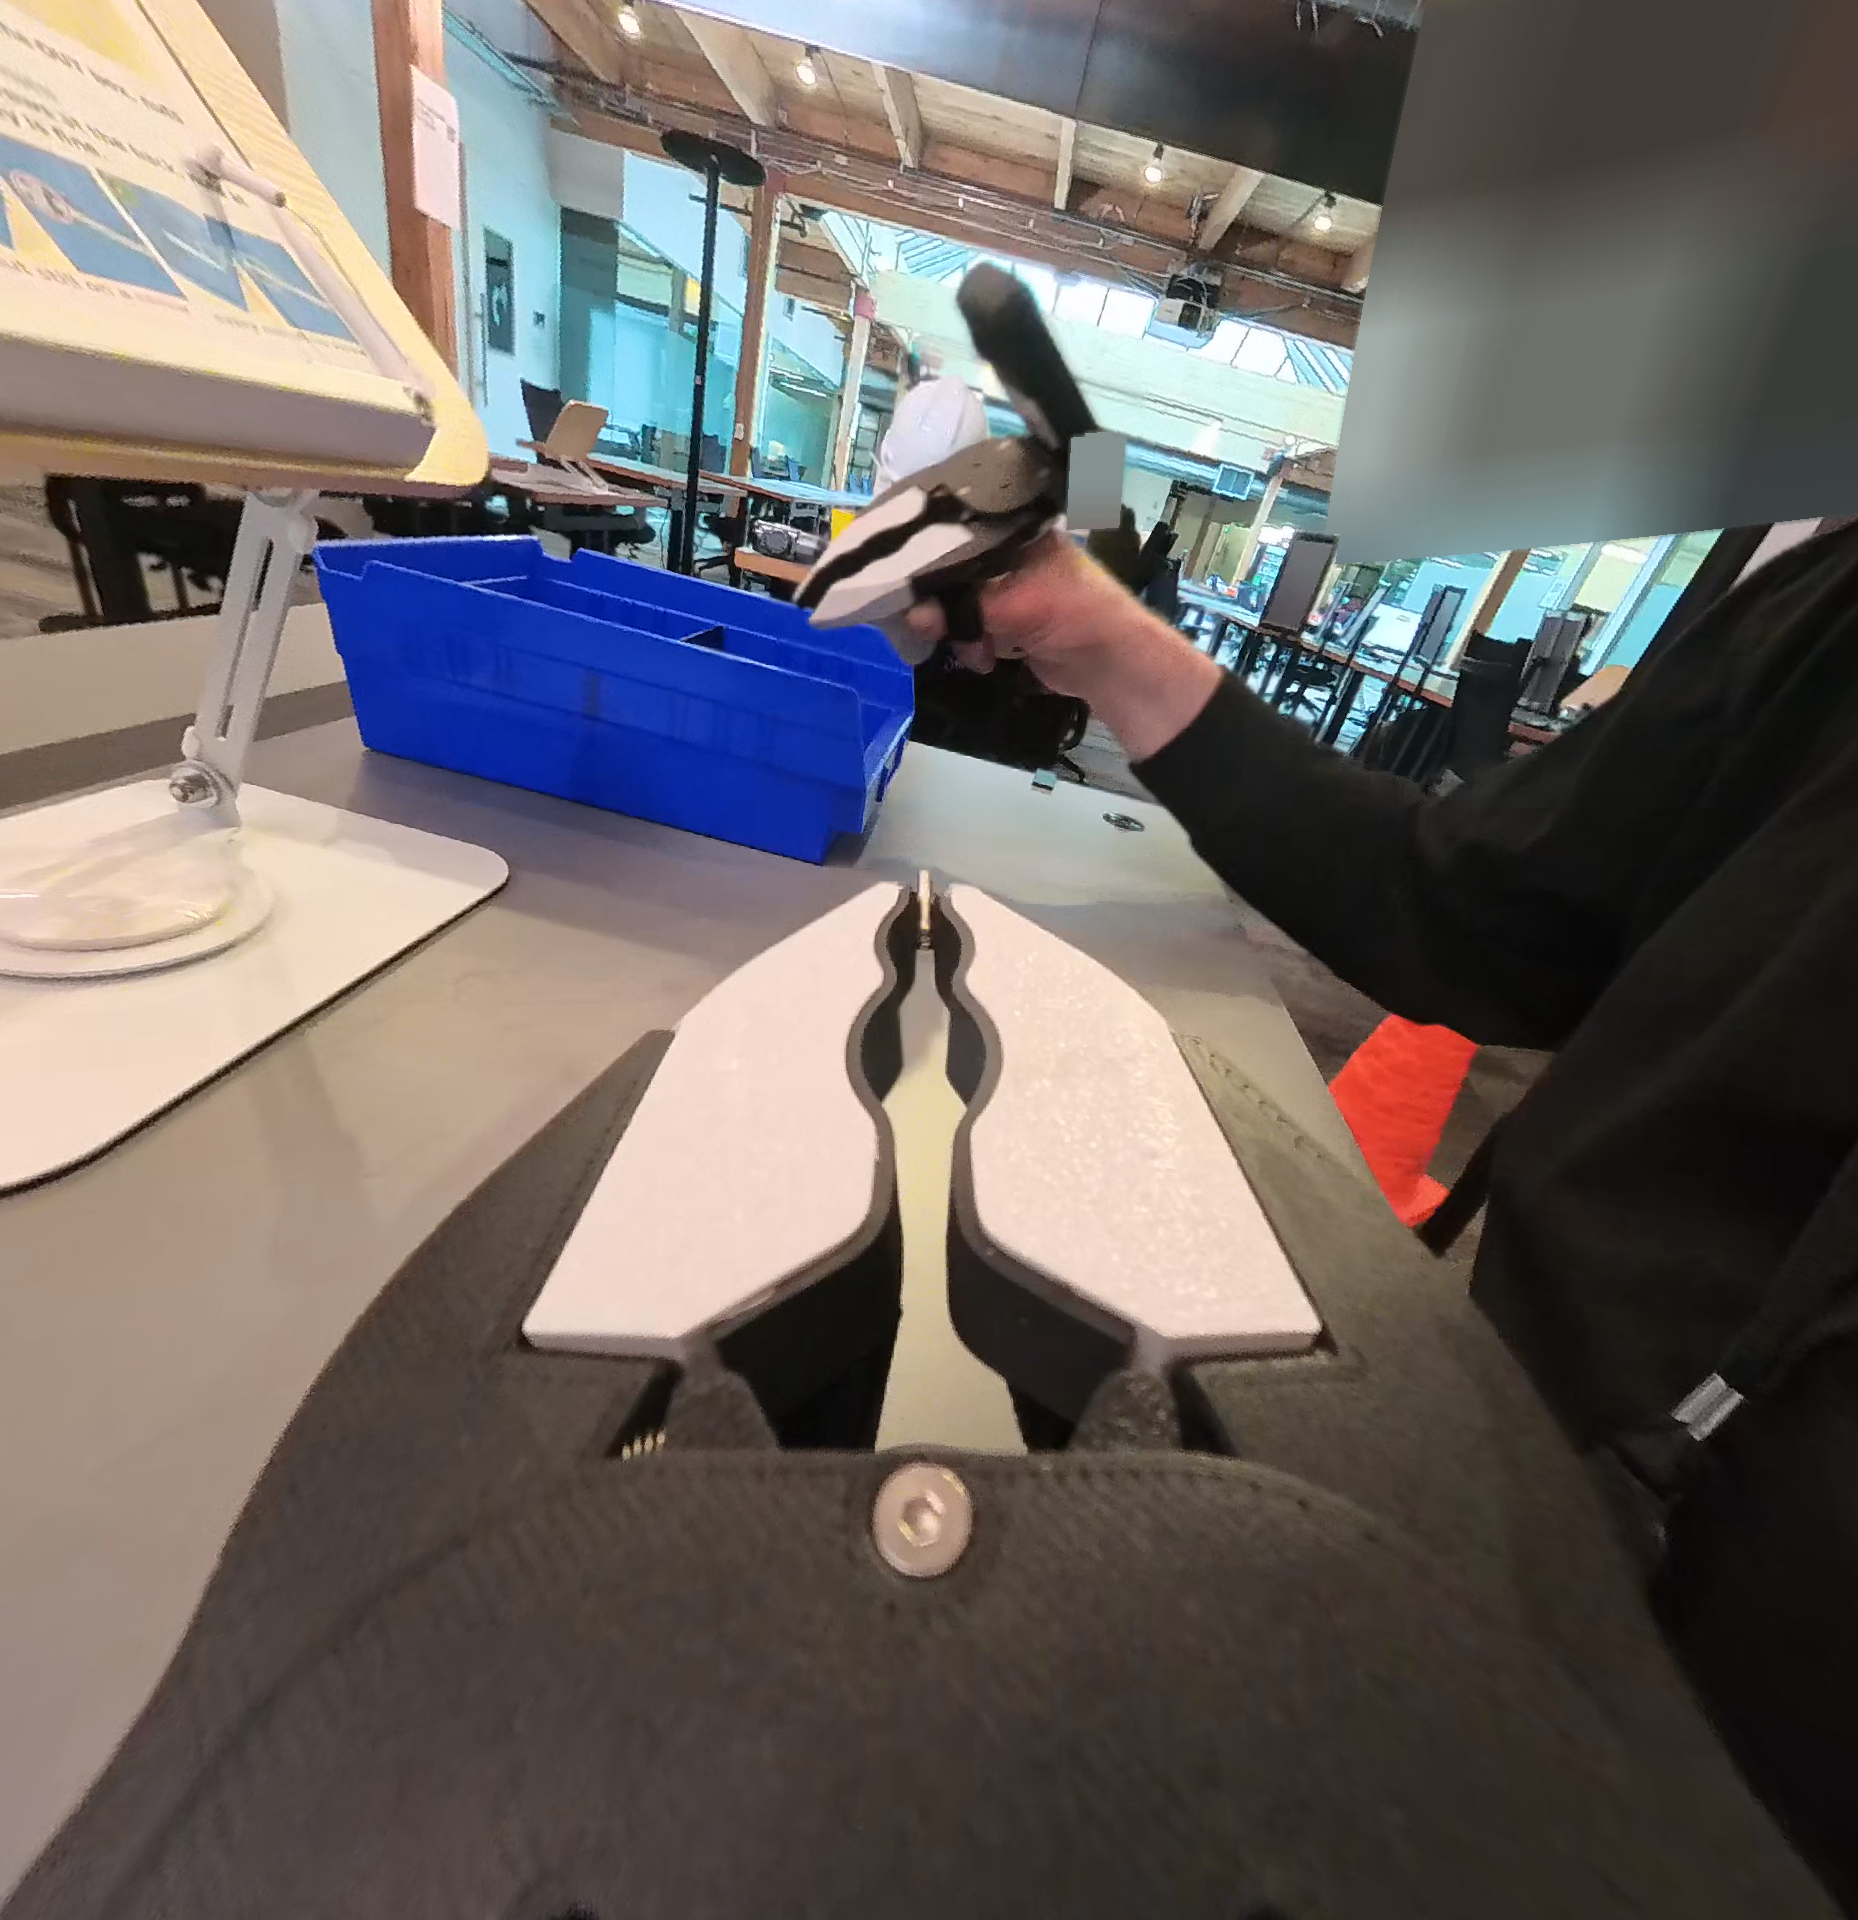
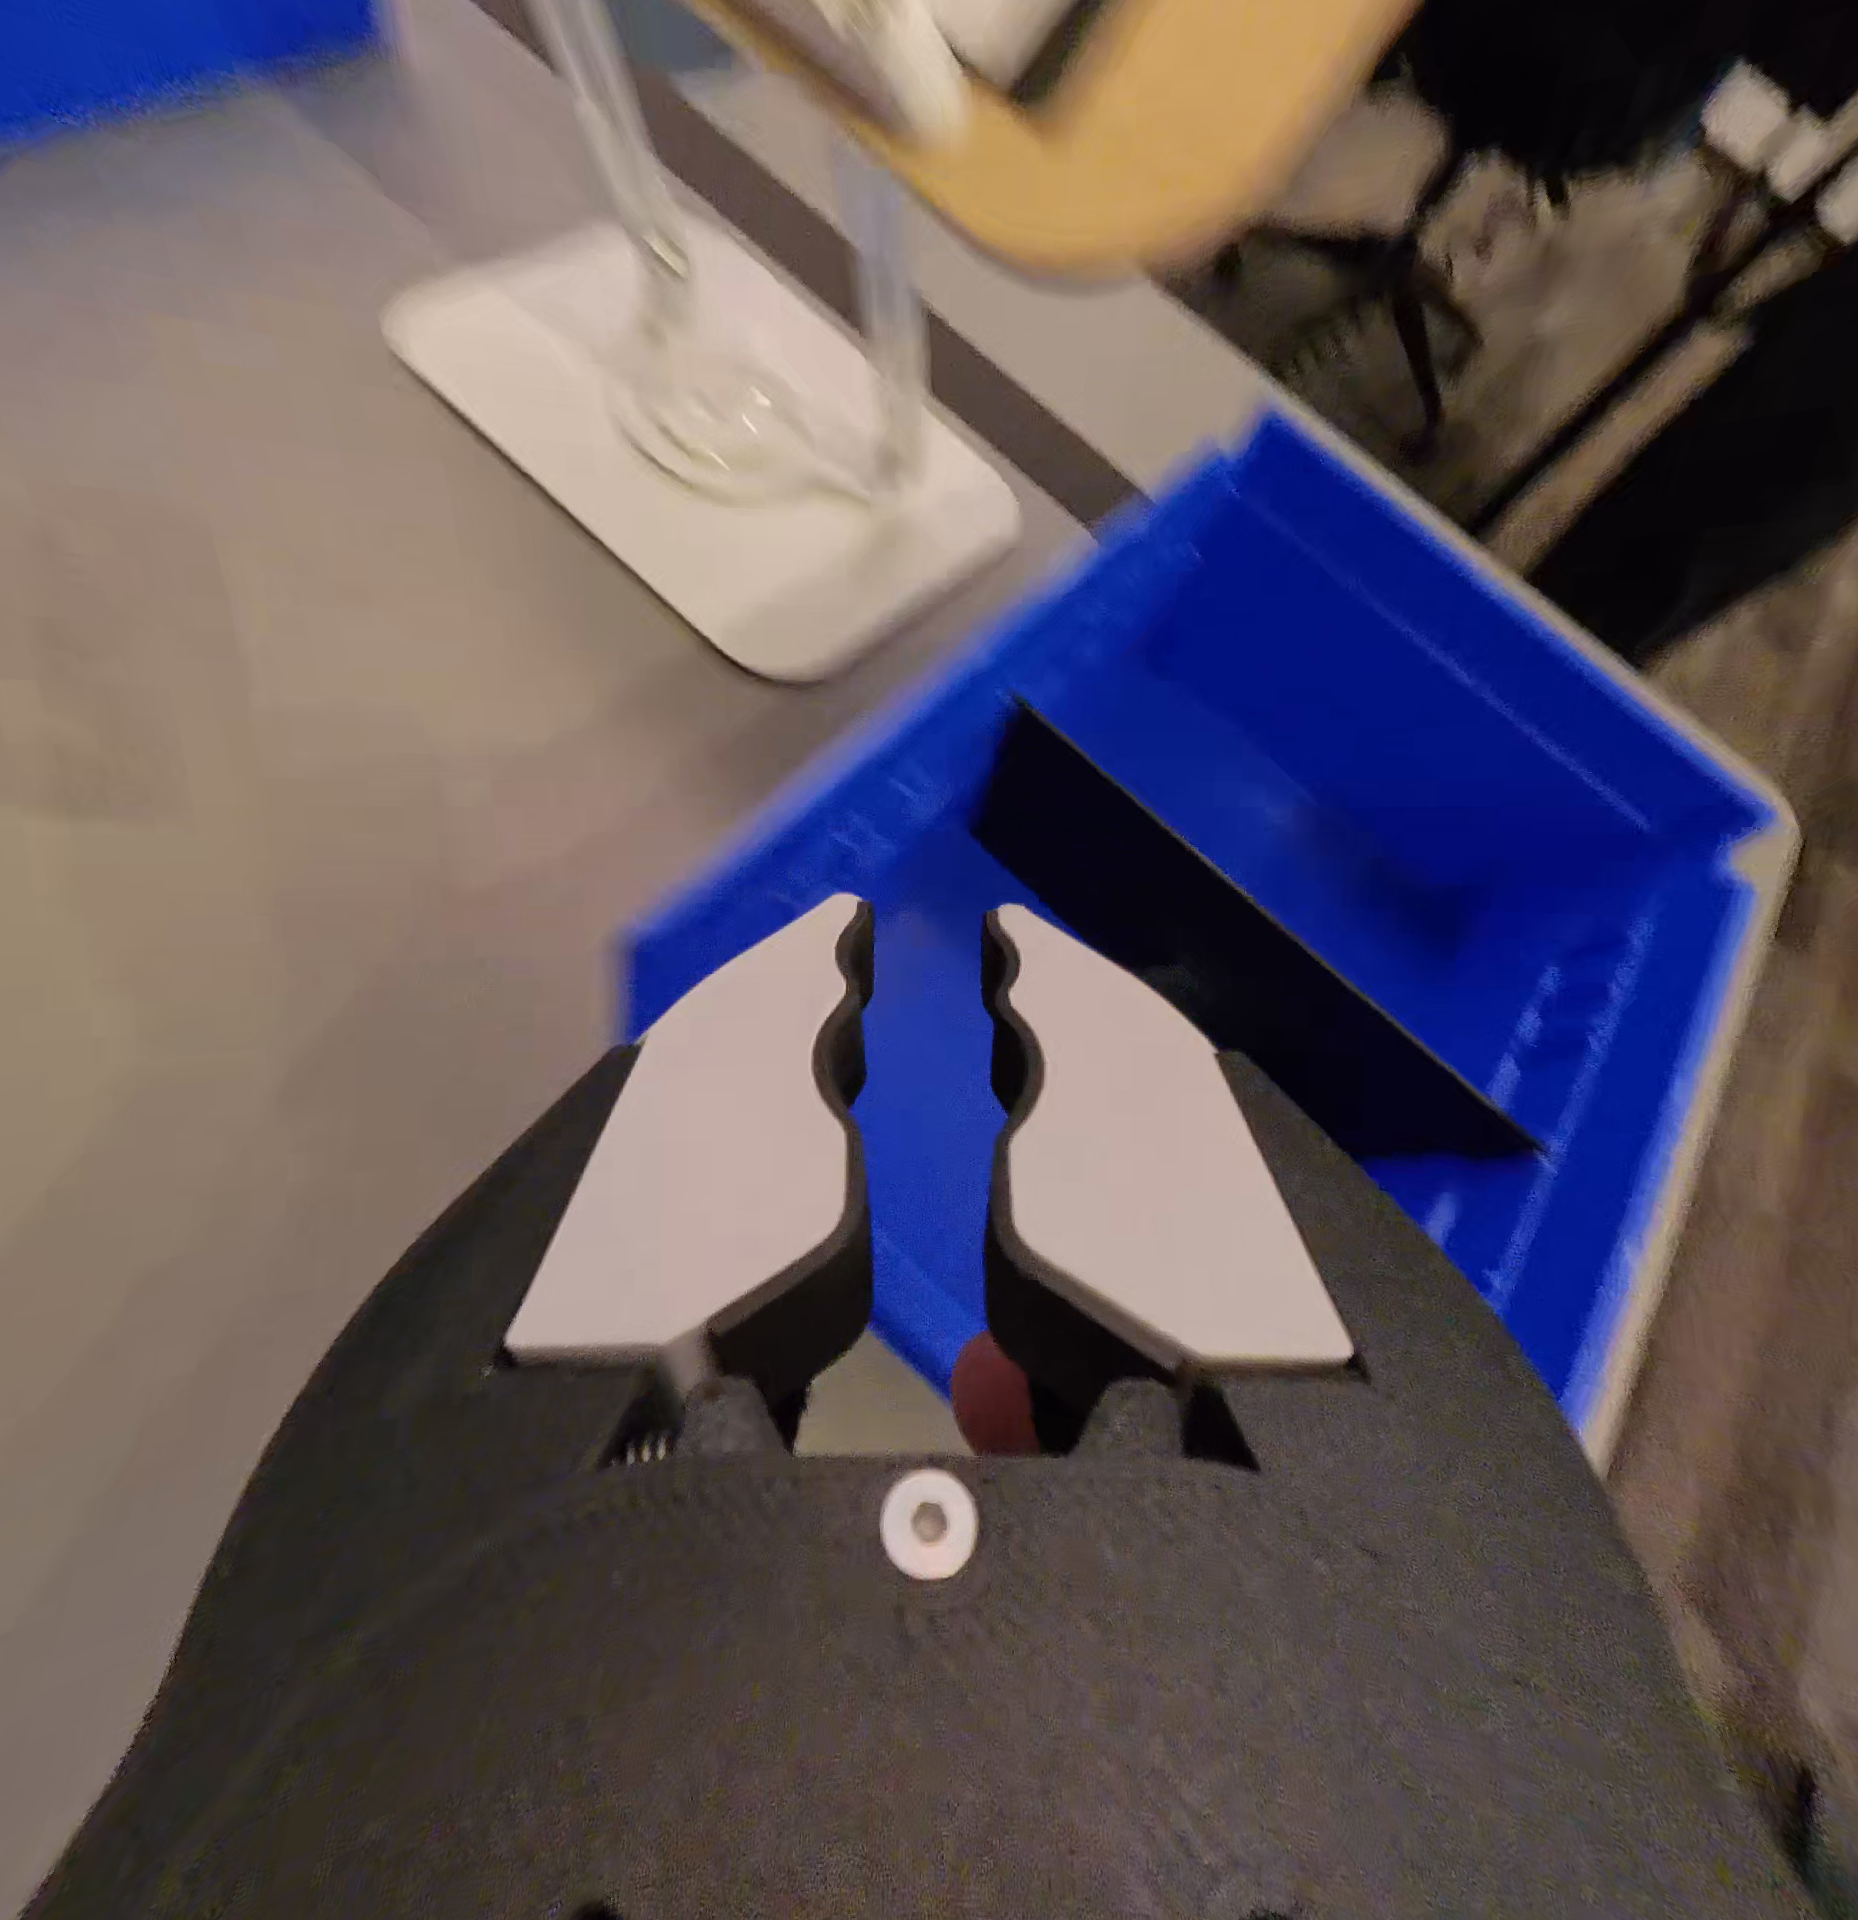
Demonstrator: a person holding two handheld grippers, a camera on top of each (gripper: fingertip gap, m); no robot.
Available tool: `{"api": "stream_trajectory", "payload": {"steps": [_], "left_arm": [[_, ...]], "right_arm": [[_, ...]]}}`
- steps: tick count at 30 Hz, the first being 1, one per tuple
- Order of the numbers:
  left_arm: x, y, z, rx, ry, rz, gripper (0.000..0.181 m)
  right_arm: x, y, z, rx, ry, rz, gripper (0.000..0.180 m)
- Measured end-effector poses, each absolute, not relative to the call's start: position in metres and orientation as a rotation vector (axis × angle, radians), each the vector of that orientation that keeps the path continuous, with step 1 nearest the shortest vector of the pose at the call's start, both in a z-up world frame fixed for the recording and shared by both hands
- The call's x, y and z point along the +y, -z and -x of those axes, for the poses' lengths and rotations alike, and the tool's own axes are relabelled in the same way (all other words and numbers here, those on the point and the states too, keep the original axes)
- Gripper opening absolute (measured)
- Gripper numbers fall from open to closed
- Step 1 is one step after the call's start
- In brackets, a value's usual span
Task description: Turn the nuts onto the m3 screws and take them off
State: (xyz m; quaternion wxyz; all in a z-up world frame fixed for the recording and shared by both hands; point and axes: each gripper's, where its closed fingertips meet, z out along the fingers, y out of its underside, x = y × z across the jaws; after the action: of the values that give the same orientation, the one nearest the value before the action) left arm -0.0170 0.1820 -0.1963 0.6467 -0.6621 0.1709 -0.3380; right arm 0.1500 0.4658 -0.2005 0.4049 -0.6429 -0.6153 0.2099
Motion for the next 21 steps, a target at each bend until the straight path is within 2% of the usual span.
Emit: {"api": "stream_trajectory", "payload": {"steps": [4,9,15,18,21], "left_arm": [[0.179,0.187,0.006,0.468,0.704,1.469,0.003],[0.174,0.173,-0.01,0.562,0.625,1.411,0.003],[0.165,0.165,-0.021,0.647,0.553,1.37,0.002],[0.164,0.162,-0.02,0.656,0.548,1.351,0.002],[0.163,0.165,-0.019,0.68,0.533,1.363,0.002]], "right_arm": [[0.345,0.152,-0.113,-1.641,-0.978,1.371,0.019],[0.225,0.152,-0.063,-1.746,-1.592,1.226,0.022],[0.175,0.177,-0.02,-1.769,-1.921,1.236,0.023],[0.165,0.174,-0.015,-1.75,-2.067,1.198,0.015],[0.162,0.171,-0.015,-1.75,-2.126,1.167,0.015]]}}
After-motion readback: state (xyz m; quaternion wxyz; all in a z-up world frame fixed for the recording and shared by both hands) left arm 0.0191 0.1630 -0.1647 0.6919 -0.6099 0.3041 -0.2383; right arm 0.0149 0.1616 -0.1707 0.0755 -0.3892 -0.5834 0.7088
